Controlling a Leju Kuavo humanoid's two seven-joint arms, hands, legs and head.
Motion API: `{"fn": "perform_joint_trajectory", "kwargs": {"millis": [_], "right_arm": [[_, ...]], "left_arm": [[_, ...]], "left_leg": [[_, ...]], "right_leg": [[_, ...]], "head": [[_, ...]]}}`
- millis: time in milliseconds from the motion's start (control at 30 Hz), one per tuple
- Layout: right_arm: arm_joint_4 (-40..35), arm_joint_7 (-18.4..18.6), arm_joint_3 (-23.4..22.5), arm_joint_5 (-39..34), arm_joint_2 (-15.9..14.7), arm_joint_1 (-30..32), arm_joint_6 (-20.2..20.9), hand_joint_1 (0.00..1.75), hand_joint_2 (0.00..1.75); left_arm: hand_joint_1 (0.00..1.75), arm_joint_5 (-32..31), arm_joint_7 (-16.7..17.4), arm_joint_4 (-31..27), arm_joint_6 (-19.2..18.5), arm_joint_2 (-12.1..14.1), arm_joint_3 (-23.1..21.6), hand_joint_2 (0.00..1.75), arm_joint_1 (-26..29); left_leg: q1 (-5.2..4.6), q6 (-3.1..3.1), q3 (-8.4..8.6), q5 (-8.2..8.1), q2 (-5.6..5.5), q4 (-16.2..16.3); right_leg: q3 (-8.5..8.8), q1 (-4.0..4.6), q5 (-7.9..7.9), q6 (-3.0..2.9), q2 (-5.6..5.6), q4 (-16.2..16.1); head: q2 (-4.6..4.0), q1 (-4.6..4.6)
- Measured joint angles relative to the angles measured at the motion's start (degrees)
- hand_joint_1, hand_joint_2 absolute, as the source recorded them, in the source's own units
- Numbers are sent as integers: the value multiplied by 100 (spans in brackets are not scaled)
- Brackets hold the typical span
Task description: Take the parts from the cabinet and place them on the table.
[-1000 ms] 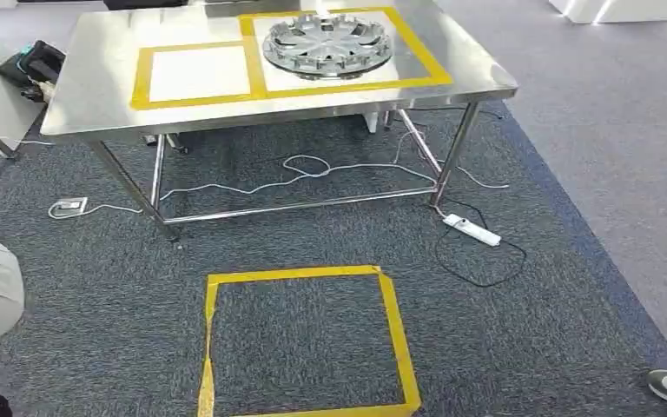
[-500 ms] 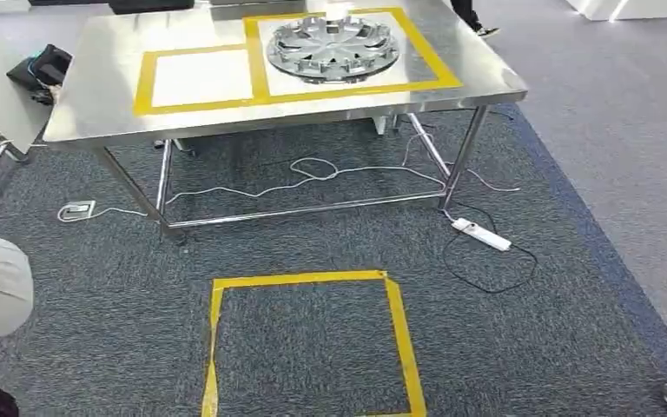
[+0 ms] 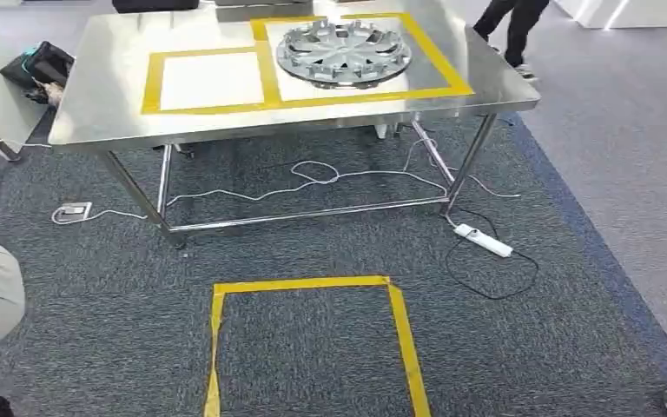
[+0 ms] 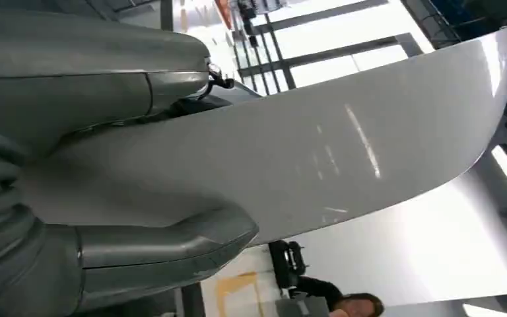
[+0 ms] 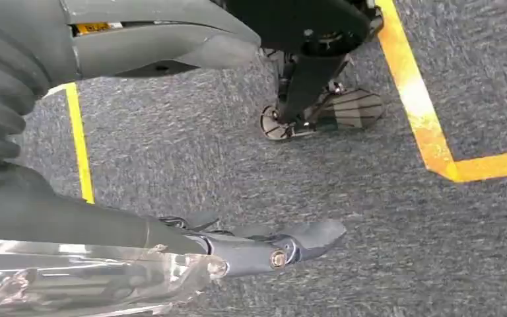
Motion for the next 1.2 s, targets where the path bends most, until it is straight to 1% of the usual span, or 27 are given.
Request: {"fn": "perform_joint_trajectory", "kwargs": {"millis": [33, 100, 133, 167, 200, 233, 300, 333, 367, 433, 500, 533, 600, 633, 667, 700, 733, 800, 833, 867, 967, 1000, 1033, 1067, 1133, 1167, 1200], "right_arm": [[0, -2, 0, 0, 0, -5, 0, 0, 175], [0, 0, 0, 0, 2, 2, 11, 0, 175], [2, 0, 0, 0, 2, 16, 13, 0, 175], [2, 0, 0, 0, 2, 26, 13, 0, 175], [2, 0, -2, 0, 2, 32, 13, 0, 175], [2, 2, -2, 0, 2, 31, 13, 0, 175], [2, 0, -2, 0, 2, 26, 15, 0, 175], [2, 2, -2, 0, 2, 19, 15, 0, 175], [2, 0, -2, 2, 2, 4, 20, 0, 175], [0, -4, -2, 4, 2, 12, 39, 0, 175], [2, -18, -2, 11, 2, 9, 46, 0, 175], [0, -26, -2, 13, 2, 1, 46, 0, 175], [0, -26, -4, 13, 2, -11, 48, 0, 175], [0, -24, -2, 15, 2, -6, 55, 0, 175], [0, -24, -4, 15, 2, 0, 55, 0, 175], [0, -24, -2, 17, 2, 5, 55, 0, 175], [0, -24, -2, 20, 2, 10, 55, 0, 175], [0, -26, -2, 22, 2, 6, 59, 0, 175], [0, -35, -2, 22, 0, 4, 61, 0, 175], [0, -39, -2, 22, -2, -6, 59, 0, 175], [0, -46, -2, 24, -4, -6, 59, 0, 175], [0, -46, -2, 26, -4, -7, 59, 0, 175], [0, -46, -2, 28, -4, -14, 59, 0, 175], [0, -46, -2, 26, -4, -15, 57, 0, 175], [2, -42, -2, 28, -2, -1, 59, 0, 175], [2, -37, -2, 26, -2, 7, 57, 0, 175], [0, -31, -4, 24, -2, 13, 52, 0, 175]], "left_arm": [[175, -2, 0, 0, -2, 0, -2, 175, 1], [175, -2, 0, 0, -2, 4, 2, 175, -3], [175, -2, 0, 2, -2, 2, 2, 175, 6], [175, -2, 0, 2, -2, 2, 2, 175, 18], [175, -2, 0, 2, -2, 2, 2, 175, 28], [175, -2, 0, 2, -2, 2, 2, 175, 36], [175, -2, 0, 2, -2, 2, 2, 175, 36], [175, -2, 0, 2, -2, 2, 2, 175, 37], [175, -2, 0, 2, -2, 2, 4, 175, 41], [175, -2, 0, 2, -2, -4, 4, 175, 45], [175, -11, 0, -4, -2, 2, -2, 175, 47], [175, -11, -4, -4, -2, 4, -4, 175, 36], [175, -9, -6, -4, -2, 9, -4, 175, 38], [175, -7, -7, -2, -2, 9, -4, 175, 54], [175, -7, -7, -2, -2, 9, -4, 175, 59], [175, -4, -7, -2, -2, 11, -2, 175, 59], [175, 0, -9, -2, -2, 11, -2, 175, 58], [175, 0, -11, -2, -2, 11, -2, 175, 56], [175, 7, -13, -2, -4, 11, -2, 175, 48], [175, 7, -22, -4, -15, 9, -4, 175, 34], [175, 9, -28, -2, -22, 7, 4, 175, 47], [175, 9, -28, -2, -26, 7, 9, 175, 46], [175, 9, -31, -2, -33, 7, 11, 175, 46], [175, 9, -33, -2, -35, 4, 13, 175, 46], [175, 7, -35, -2, -35, 7, 18, 175, 41], [175, 7, -35, -2, -39, 7, 20, 175, 50], [175, 7, -33, -2, -52, 7, 20, 175, 53]], "left_leg": [[-3, 36, 25, -22, 2, 0], [-30, 92, 59, -59, 4, 1], [-49, 112, 78, -77, 1, 2], [-65, 121, 104, -102, -13, 2], [-77, 120, 144, -132, -31, 3], [-86, 116, 198, -166, -42, 3], [-90, 86, 312, -243, -52, 3], [-130, 47, 324, -289, -57, 15], [-125, 19, 325, -302, -67, 22], [-102, -24, 333, -294, -68, -23], [-93, -101, 373, -356, -61, -6], [-104, -132, 283, -476, -46, 200], [-82, -180, -212, -845, -46, 1068], [-75, -196, -477, -955, -45, 1480], [-72, -206, -645, -948, -45, 1679], [-69, -211, -672, -791, -44, 1617], [-62, -213, -573, -494, -42, 1309], [-43, -220, -154, 89, -23, 335], [-50, -238, -39, 66, 0, 97], [-55, -151, -1, -1, -25, -13], [-72, -22, 2, -36, -40, -1], [-39, 26, 31, -23, -40, -19], [-41, 65, 54, -45, -38, -19], [-42, 91, 69, -62, -35, -19], [-64, 134, 87, -91, -33, -17], [-77, 143, 104, -109, -36, -16], [-83, 143, 135, -134, -45, -16]], "right_leg": [[-144, 10, -158, 3, -2, 286], [-664, 15, -565, 11, 1, 1237], [-910, 15, -647, 2, 1, 1614], [-1044, 17, -578, -15, 2, 1732], [-1038, 25, -381, -35, 2, 1584], [-910, 35, -83, -68, 3, 1211], [-529, 61, 453, -136, 9, 274], [-430, 89, 376, -145, 27, 113], [-377, 81, 377, -152, 24, 85], [-396, 111, 359, -184, 30, 83], [-318, 55, 383, -254, 26, -12], [-284, 47, 366, -291, 22, -38], [-269, 38, 347, -325, 18, -39], [-265, 38, 329, -331, 18, -38], [-256, 36, 315, -325, 18, -37], [-230, 32, 298, -321, 19, -37], [-192, 24, 270, -309, 19, -37], [-105, 5, 219, -254, 30, -37], [-95, 47, 186, -206, 33, -26], [-111, 55, 150, -169, 43, 0], [-105, 50, 129, -85, 26, -83], [-86, 38, 103, -52, 25, -52], [-150, 41, -11, -30, 20, 141], [-331, 40, -206, -20, 20, 508], [-859, 36, -607, -3, 20, 1477], [-1039, 37, -649, -7, 20, 1747], [-1092, 39, -524, -22, 21, 1732]], "head": [[0, 17], [0, 30], [0, 26], [0, 28], [0, 28], [0, 28], [0, 31], [0, 24], [0, 17], [0, 17], [0, 20], [0, -40], [0, -55], [0, -39], [0, -48], [0, -50], [0, -46], [0, -50], [0, -53], [0, -74], [0, -39], [0, -42], [0, -7], [0, 18], [0, 22], [0, 20], [0, 22]]}}
